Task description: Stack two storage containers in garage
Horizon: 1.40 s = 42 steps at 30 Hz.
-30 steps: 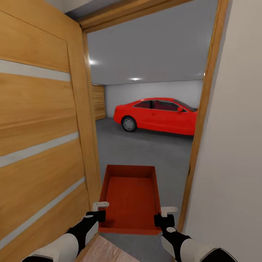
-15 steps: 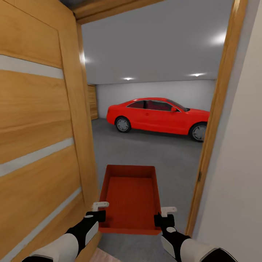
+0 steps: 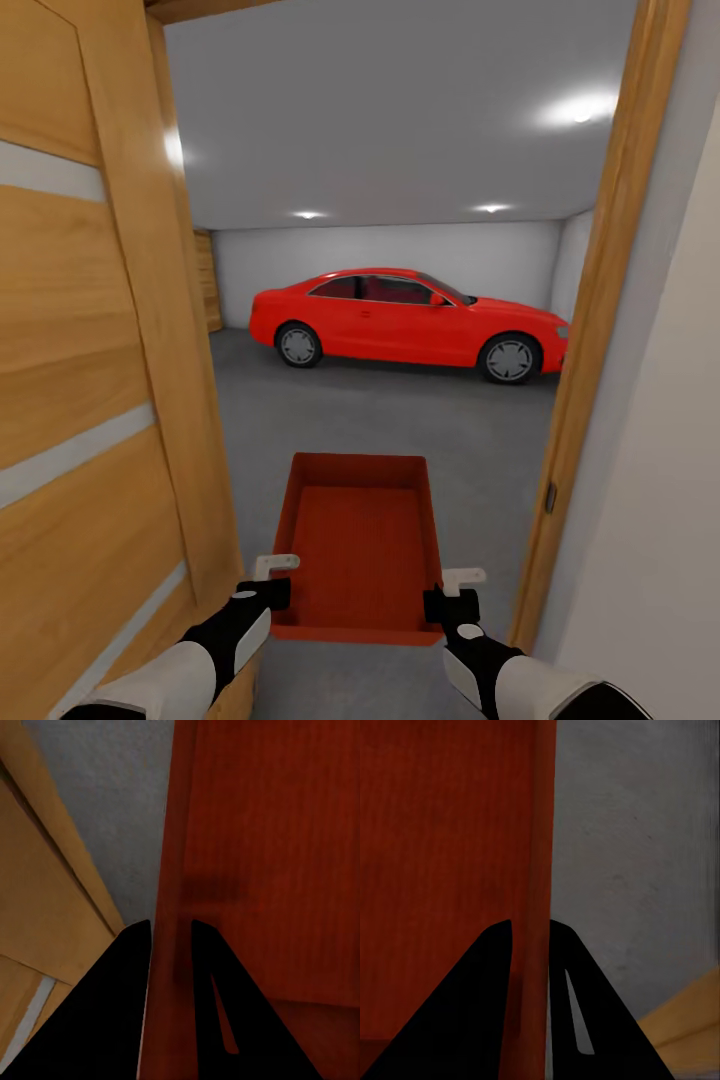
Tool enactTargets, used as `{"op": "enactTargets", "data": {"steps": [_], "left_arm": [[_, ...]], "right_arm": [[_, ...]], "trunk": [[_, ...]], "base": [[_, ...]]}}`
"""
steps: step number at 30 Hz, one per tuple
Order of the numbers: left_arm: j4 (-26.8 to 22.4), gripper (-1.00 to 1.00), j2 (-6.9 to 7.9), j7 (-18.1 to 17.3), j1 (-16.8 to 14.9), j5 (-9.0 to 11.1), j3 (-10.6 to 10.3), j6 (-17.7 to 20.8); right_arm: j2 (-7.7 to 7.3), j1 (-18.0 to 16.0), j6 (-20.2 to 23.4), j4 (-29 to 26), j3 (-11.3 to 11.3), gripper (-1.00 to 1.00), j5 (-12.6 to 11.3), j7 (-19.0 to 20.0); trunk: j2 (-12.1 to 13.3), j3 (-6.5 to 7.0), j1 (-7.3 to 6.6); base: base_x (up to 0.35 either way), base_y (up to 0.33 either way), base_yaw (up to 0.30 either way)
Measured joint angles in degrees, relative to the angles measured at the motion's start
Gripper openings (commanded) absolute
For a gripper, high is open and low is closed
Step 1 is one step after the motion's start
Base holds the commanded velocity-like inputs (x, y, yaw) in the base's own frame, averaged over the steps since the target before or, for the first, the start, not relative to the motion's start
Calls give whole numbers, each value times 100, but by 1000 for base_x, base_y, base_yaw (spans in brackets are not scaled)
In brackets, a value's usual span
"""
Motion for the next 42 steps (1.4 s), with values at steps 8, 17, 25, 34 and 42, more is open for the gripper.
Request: {"op": "enactTargets", "data": {"steps": [8,17,25,34,42], "left_arm": [[-5,-100,-1,1,0,1,2,0],[-14,-100,-1,4,3,11,-3,1],[-18,-100,1,8,3,38,-25,-2],[-31,-100,3,10,5,45,-33,-2],[-24,-100,1,9,5,34,-22,2]], "right_arm": [[-2,-2,2,-3,-10,-100,15,1],[-7,-2,7,-11,-33,-100,44,6],[-7,-3,9,-15,-45,-100,65,0],[-6,-3,4,-18,-44,-100,60,2],[-6,-4,12,-16,-46,-100,65,0]], "trunk": [[0,0,0],[0,0,0],[0,0,2],[1,0,2],[0,0,1]], "base": [[247,230,-271],[247,229,-59],[168,133,-248],[3,2,-17],[66,0,0]]}}
